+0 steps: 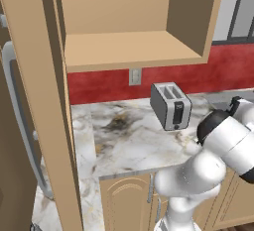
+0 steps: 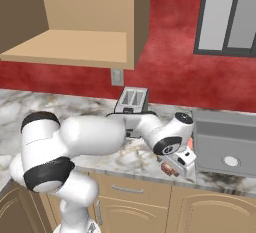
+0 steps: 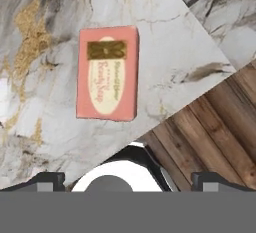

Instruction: Locate and retrieve the bar soap and bar soap from the cabinet. Place them next to the sink.

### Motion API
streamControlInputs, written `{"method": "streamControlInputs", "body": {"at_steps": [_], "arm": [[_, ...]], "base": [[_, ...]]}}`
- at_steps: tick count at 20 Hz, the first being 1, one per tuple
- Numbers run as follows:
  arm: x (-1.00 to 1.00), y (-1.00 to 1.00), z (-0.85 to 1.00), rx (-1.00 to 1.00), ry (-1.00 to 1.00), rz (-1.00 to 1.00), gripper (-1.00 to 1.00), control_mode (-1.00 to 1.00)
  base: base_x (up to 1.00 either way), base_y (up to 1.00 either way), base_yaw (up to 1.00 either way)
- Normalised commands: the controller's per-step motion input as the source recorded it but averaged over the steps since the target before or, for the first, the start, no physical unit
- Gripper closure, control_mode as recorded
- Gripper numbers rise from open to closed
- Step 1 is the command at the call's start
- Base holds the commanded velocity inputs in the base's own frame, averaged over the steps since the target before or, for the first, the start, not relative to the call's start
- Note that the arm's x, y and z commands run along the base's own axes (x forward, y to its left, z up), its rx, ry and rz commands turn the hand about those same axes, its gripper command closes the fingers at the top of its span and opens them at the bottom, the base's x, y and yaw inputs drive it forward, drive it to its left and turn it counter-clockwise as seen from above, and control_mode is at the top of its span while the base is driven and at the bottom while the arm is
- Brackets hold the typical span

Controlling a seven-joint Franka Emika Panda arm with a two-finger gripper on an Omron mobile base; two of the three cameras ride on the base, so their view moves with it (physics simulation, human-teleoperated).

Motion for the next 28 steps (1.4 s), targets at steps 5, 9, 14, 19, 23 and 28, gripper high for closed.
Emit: {"method": "streamControlInputs", "body": {"at_steps": [5, 9, 14, 19, 23, 28], "arm": [[-0.41, 0.60, 0.00, -0.07, 0.00, 0.00, -1.00, -1.00], [-0.54, 0.58, 0.04, -0.08, 0.00, 0.00, -1.00, -1.00], [-0.45, 0.68, 0.17, -0.08, -0.02, 0.00, -1.00, -1.00], [-0.19, 0.60, 0.38, -0.03, -0.08, 0.00, -1.00, -1.00], [-0.12, 0.45, 0.49, -0.01, -0.12, 0.00, -1.00, -1.00], [-0.11, 0.45, 0.53, -0.01, -0.14, 0.02, -1.00, -1.00]], "base": [[0.00, 0.00, 0.00], [0.00, 0.00, 0.00], [0.00, 0.00, 0.00], [0.00, 0.00, 0.00], [0.00, 0.00, 0.00], [0.00, 0.00, 0.00]]}}
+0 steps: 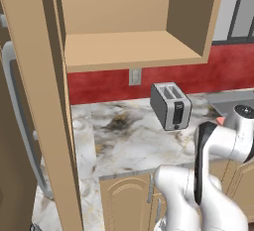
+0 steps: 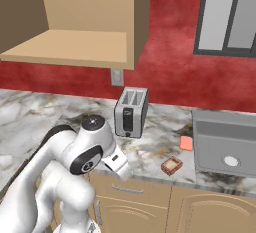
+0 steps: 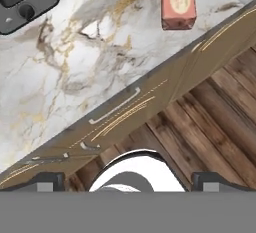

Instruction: Locate and retrieve the bar soap and bar soap from the cabinet. Place them next to the sink.

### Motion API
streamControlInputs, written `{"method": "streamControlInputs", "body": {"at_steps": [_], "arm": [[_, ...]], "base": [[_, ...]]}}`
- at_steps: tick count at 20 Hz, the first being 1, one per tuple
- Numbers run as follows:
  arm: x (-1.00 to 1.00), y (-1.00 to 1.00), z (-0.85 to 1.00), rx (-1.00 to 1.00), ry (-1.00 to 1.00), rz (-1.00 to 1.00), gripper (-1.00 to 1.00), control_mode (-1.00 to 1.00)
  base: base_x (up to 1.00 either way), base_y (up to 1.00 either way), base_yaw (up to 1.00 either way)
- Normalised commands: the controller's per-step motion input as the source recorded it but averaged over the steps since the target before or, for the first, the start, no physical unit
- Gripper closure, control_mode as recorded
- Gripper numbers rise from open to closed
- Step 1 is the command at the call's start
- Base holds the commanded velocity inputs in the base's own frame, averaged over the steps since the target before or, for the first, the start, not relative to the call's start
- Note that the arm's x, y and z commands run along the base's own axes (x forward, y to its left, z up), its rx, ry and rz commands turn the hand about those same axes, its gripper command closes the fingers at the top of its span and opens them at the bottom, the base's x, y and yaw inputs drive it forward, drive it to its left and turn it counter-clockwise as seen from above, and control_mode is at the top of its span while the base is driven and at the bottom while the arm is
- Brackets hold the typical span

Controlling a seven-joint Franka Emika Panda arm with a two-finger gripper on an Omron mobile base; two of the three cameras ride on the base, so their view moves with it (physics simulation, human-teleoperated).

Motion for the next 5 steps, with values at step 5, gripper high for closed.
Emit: {"method": "streamControlInputs", "body": {"at_steps": [5], "arm": [[-0.02, 0.43, 0.34, -0.03, -0.08, 0.08, -1.00, -1.00]], "base": [[0.00, 0.00, 0.00]]}}
